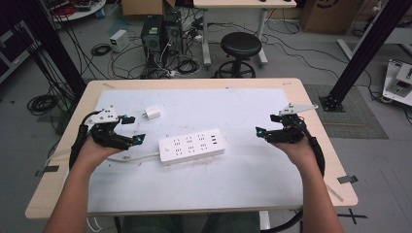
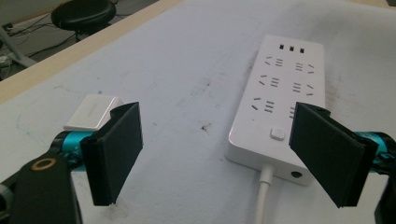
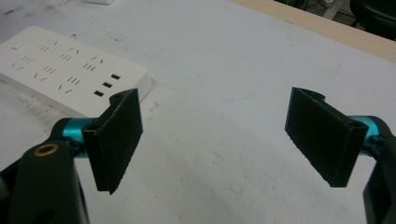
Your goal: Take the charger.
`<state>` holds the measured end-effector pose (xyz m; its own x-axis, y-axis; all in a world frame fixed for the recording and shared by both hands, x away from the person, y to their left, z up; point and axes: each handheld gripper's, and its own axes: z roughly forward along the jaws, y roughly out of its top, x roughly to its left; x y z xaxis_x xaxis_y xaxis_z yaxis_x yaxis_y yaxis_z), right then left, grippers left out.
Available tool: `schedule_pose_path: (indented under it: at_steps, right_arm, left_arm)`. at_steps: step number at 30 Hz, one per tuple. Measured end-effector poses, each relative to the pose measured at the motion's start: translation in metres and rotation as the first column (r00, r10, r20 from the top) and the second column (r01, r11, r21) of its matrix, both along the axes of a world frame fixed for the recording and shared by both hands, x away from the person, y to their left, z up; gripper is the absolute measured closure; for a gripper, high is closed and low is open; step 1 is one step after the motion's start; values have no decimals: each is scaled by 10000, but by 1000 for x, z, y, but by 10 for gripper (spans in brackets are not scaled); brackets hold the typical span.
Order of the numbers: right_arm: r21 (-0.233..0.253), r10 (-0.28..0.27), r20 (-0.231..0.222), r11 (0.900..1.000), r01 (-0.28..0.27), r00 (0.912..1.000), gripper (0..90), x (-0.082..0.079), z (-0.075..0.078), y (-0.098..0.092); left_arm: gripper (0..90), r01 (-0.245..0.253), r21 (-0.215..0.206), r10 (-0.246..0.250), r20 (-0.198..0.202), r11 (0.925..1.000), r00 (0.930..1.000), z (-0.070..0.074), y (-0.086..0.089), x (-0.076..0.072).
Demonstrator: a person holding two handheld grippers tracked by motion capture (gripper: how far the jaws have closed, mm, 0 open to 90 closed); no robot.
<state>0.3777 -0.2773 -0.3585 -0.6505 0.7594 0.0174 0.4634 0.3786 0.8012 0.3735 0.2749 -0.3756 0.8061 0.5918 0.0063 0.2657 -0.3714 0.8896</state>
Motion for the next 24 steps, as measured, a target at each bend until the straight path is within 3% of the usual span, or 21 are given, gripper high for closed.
schedule_pose_path:
  at_steps: [3, 8, 16, 17, 20, 24]
  right_arm:
    - [1, 42, -66, 10000, -42, 10000, 195, 1, -1, 0]
    - [-7, 52, -95, 10000, -52, 9999, 195, 2, -1, 1]
    - [-126, 47, -8, 9999, -47, 10000, 194, -1, 1, 3]
    - [-126, 47, -8, 9999, -47, 10000, 194, -1, 1, 3]
    - [-201, 78, 117, 9998, -75, 9999, 195, -5, 3, 5]
    - [-380, 89, -3, 9992, -89, 10000, 195, -7, 3, 10]
  left_arm:
    - [175, -130, 110, 129, 84, 9999, 9999, 1, 2, 2]
    - [175, -369, -160, 370, 84, 9992, 9993, 3, 4, 6]
    - [175, -543, 114, 543, 3, 9985, 9985, 4, 5, 12]
    - [175, -507, 671, 516, -117, 9965, 9986, 9, 1, 19]
    - [175, -424, 613, 430, -87, 9972, 9990, 14, -2, 25]
    - [175, -460, 1014, 511, -489, 9938, 9975, 14, -9, 55]
